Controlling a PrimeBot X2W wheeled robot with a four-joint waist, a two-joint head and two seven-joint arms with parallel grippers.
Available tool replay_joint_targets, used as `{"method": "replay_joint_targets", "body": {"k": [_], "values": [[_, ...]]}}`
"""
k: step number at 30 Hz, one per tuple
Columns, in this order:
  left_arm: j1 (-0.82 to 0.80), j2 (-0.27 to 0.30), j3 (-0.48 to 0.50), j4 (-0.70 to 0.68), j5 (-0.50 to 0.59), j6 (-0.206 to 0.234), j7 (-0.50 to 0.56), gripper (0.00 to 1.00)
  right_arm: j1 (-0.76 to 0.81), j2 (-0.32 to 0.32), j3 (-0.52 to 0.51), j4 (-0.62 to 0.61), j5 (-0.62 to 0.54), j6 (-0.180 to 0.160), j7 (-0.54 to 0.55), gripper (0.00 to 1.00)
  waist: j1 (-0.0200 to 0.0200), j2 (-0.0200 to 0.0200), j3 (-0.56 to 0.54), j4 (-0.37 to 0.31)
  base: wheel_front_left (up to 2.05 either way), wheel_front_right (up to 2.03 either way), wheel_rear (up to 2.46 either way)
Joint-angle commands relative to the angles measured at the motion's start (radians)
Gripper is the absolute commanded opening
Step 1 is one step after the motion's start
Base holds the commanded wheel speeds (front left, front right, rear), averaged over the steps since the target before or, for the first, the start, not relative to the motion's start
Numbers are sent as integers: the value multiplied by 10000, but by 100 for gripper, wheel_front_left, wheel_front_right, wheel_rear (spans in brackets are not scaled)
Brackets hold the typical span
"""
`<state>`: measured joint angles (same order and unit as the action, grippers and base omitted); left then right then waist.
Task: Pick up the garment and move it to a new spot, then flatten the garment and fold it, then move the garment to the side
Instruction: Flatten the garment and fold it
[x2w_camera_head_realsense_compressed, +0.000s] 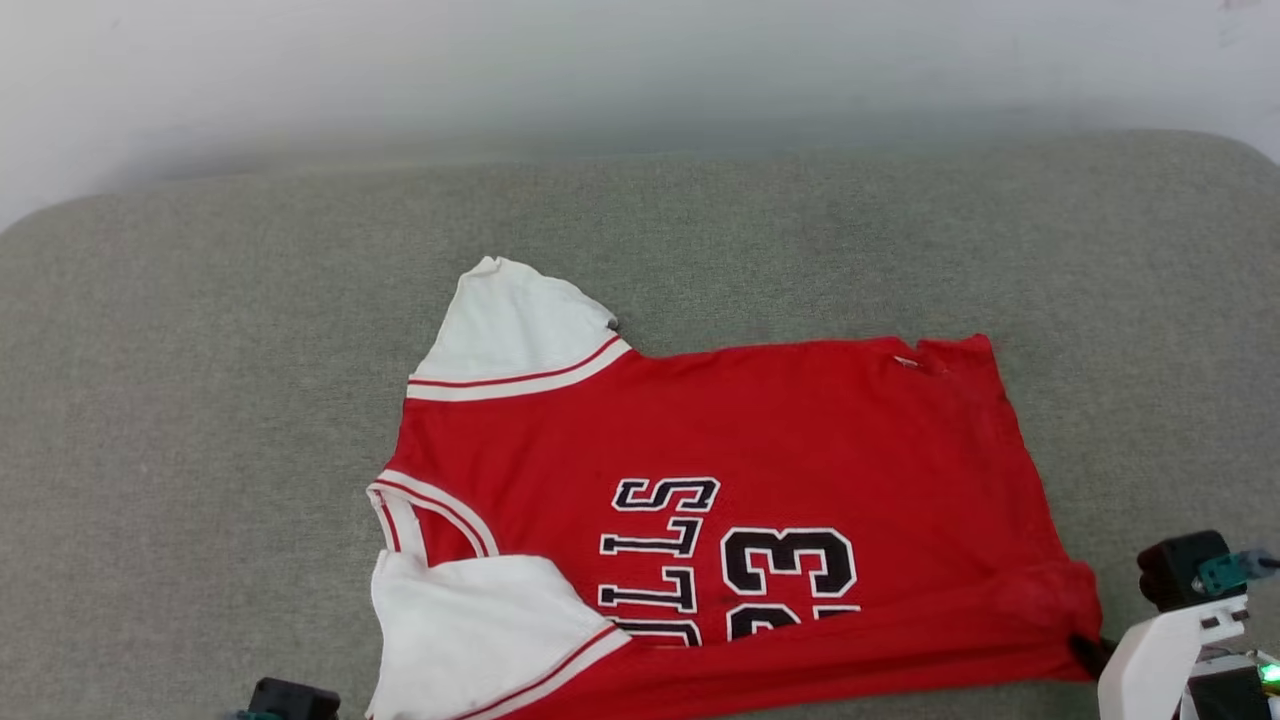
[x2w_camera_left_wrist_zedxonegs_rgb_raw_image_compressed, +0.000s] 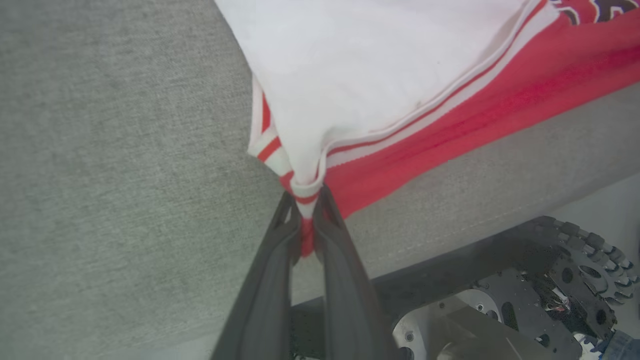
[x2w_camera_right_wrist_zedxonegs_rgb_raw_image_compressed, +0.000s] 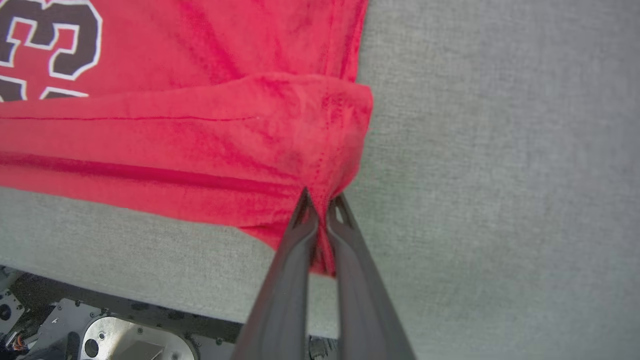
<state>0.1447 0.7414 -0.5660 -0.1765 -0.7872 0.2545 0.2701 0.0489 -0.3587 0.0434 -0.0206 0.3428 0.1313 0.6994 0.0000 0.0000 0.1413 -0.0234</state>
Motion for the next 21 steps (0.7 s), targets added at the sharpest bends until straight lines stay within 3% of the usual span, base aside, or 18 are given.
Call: {"method": "replay_joint_targets", "body": {"k": [1,9,10,11,12,21], "values": [[149,-56,-89,210,-24,-56,4,0,261,-88,-41,-32,42,-10,125,0,0,0,-25,-18,0,0,0],[-270,-500,-451,1149,48,-533,-163,0,283,17,187,748,-89,-10,-186,0,0,0,-8,4,0,0,0],[-346,-532,-443,1259,102,-564,-246,26,208,91,167,798,-95,-9,-311,22,0,0,-18,3,0,0,0],[-408,-559,-411,1364,126,-558,-337,100,128,135,199,814,-103,-9,-465,86,0,0,-34,0,0,0,0],[-450,-579,-364,1433,151,-570,-449,100,84,206,184,878,-59,-9,-558,100,0,0,-60,-6,0,0,0],[-870,-812,566,1211,46,-624,-2047,100,-401,406,-54,436,-122,-7,-1931,100,0,0,-377,-75,0,0,0]]}}
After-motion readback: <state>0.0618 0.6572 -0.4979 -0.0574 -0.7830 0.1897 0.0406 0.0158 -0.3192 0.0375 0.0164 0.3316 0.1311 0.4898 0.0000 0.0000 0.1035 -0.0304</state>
